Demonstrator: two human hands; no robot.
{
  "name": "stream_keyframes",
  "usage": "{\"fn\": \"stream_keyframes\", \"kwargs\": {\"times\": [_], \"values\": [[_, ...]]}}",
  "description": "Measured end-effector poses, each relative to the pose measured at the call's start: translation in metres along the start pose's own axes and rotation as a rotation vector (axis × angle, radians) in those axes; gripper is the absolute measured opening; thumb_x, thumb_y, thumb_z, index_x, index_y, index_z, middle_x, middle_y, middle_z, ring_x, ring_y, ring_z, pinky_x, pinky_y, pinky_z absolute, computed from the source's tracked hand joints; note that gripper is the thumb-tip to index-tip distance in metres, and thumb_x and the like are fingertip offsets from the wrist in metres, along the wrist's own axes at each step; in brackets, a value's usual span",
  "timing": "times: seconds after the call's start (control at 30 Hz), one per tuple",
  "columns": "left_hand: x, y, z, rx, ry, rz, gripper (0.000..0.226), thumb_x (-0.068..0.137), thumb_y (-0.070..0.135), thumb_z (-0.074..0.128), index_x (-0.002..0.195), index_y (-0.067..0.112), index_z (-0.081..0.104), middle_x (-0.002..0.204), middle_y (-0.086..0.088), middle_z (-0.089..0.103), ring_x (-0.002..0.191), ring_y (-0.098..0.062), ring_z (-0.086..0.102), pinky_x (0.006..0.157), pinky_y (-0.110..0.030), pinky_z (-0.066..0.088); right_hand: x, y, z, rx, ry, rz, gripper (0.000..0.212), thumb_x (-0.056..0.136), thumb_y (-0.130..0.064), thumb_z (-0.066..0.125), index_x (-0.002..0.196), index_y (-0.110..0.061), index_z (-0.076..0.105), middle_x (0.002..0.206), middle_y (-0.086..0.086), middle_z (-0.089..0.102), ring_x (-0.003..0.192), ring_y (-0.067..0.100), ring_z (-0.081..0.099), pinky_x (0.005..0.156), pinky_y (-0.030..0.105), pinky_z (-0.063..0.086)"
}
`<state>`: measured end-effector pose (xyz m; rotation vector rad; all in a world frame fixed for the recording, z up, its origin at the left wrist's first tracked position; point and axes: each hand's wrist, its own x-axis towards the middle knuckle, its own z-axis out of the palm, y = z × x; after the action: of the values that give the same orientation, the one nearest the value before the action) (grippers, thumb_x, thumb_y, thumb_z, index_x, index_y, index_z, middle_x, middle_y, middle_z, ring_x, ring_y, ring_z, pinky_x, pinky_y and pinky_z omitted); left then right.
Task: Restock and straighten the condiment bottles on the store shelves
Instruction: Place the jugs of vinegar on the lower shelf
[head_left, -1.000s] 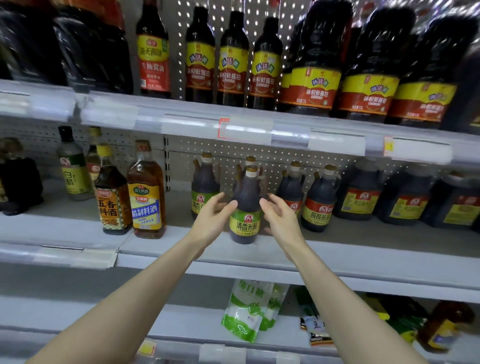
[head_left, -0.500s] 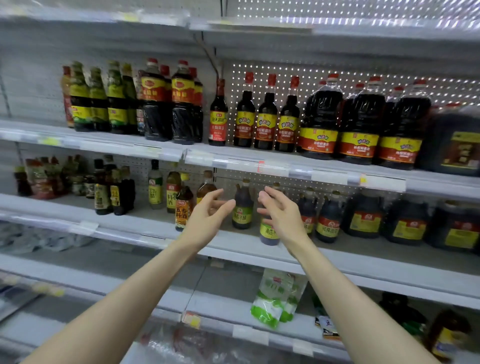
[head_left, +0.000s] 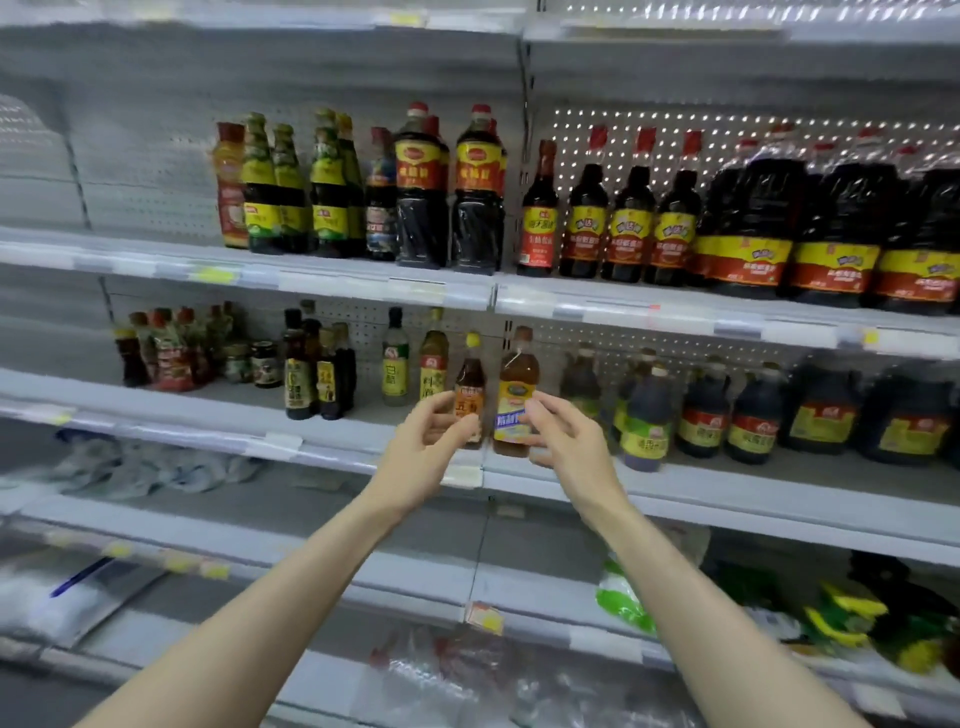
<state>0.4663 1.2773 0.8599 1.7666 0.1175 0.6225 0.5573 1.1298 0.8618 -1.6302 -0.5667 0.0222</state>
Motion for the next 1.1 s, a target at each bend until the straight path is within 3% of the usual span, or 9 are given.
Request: {"fn": "stream_keyframes", "kwargs": {"times": [0.17, 0.27, 0.33, 0.43, 0.53, 0.7, 0.83, 0.93, 1.1], "values": [[0.005, -0.081, -0.063, -0.003, -0.065, -0.123, 0.046, 0.093, 0.031, 0.059, 0.136, 0.022, 0.045, 0.108, 0.009, 0.060, 0.099, -0.002, 0.058, 0.089, -0.025, 0.047, -0.005, 0.054, 0.082, 0.036, 0.026, 0.145, 0.034, 0.095, -0.034, 0.058, 0.126, -0.020, 0.058, 0.111, 0.001, 0.067, 0.092, 0.014, 0.067, 0.086, 0.032, 0.052], [0.002, -0.144, -0.078, 0.019, -0.102, -0.230, 0.045, 0.093, 0.033, 0.060, 0.134, 0.021, 0.047, 0.108, 0.006, 0.059, 0.107, -0.013, 0.058, 0.098, -0.036, 0.047, -0.014, 0.104, 0.119, 0.010, 0.070, 0.238, 0.023, 0.094, -0.033, 0.059, 0.116, -0.024, 0.061, 0.101, -0.002, 0.069, 0.086, 0.014, 0.066, 0.079, 0.028, 0.051], [-0.003, -0.179, -0.079, 0.019, -0.135, -0.297, 0.049, 0.093, 0.035, 0.059, 0.137, 0.020, 0.045, 0.110, 0.006, 0.058, 0.104, -0.011, 0.058, 0.096, -0.033, 0.047, -0.020, 0.134, 0.135, 0.002, 0.072, 0.299, 0.023, 0.095, -0.034, 0.059, 0.115, -0.024, 0.060, 0.098, -0.007, 0.068, 0.085, 0.012, 0.065, 0.078, 0.029, 0.051], [-0.012, -0.227, -0.080, 0.006, -0.152, -0.366, 0.048, 0.093, 0.031, 0.060, 0.136, 0.017, 0.046, 0.105, 0.008, 0.060, 0.098, -0.008, 0.059, 0.092, -0.031, 0.047, -0.030, 0.181, 0.153, -0.029, 0.069, 0.386, 0.032, 0.095, -0.035, 0.059, 0.121, -0.018, 0.060, 0.103, -0.005, 0.068, 0.088, 0.011, 0.065, 0.085, 0.033, 0.052], [-0.018, -0.292, -0.076, 0.008, -0.186, -0.466, 0.045, 0.094, 0.027, 0.059, 0.135, 0.015, 0.047, 0.101, 0.006, 0.061, 0.102, -0.017, 0.060, 0.096, -0.036, 0.048, -0.041, 0.242, 0.170, -0.072, 0.052, 0.459, 0.029, 0.093, -0.037, 0.060, 0.117, -0.020, 0.064, 0.113, 0.000, 0.068, 0.103, 0.016, 0.065, 0.094, 0.033, 0.050], [-0.031, -0.389, -0.066, 0.036, -0.231, -0.613, 0.040, 0.094, 0.027, 0.059, 0.132, 0.017, 0.049, 0.105, 0.001, 0.061, 0.094, -0.010, 0.059, 0.086, -0.028, 0.047, -0.055, 0.335, 0.189, -0.070, 0.047, 0.609, 0.005, 0.095, -0.031, 0.058, 0.095, -0.029, 0.063, 0.092, -0.010, 0.068, 0.082, 0.012, 0.066, 0.074, 0.027, 0.049], [-0.051, -0.473, -0.052, 0.029, -0.216, -0.763, 0.035, 0.093, 0.031, 0.060, 0.126, 0.024, 0.050, 0.104, 0.002, 0.060, 0.100, -0.016, 0.058, 0.085, -0.029, 0.048, -0.072, 0.423, 0.201, -0.147, 0.029, 0.729, 0.009, 0.092, -0.038, 0.061, 0.084, -0.038, 0.064, 0.088, -0.009, 0.070, 0.086, 0.019, 0.068, 0.087, 0.039, 0.053], [-0.071, -0.536, -0.041, 0.029, -0.210, -0.835, 0.035, 0.094, 0.026, 0.058, 0.128, 0.024, 0.049, 0.103, 0.001, 0.060, 0.092, -0.012, 0.058, 0.075, -0.022, 0.046, -0.094, 0.495, 0.210, -0.222, 0.037, 0.776, 0.016, 0.084, -0.054, 0.061, 0.074, -0.044, 0.068, 0.079, -0.007, 0.071, 0.086, 0.022, 0.069, 0.084, 0.046, 0.054], [-0.102, -0.634, -0.023, 0.056, -0.248, -0.944, 0.028, 0.093, 0.029, 0.060, 0.119, 0.017, 0.055, 0.098, -0.008, 0.063, 0.081, -0.013, 0.058, 0.058, -0.022, 0.048, -0.126, 0.589, 0.232, -0.133, 0.062, 0.959, 0.019, 0.094, -0.029, 0.060, 0.075, -0.030, 0.064, 0.082, -0.003, 0.069, 0.080, 0.018, 0.066, 0.077, 0.034, 0.049]]}}
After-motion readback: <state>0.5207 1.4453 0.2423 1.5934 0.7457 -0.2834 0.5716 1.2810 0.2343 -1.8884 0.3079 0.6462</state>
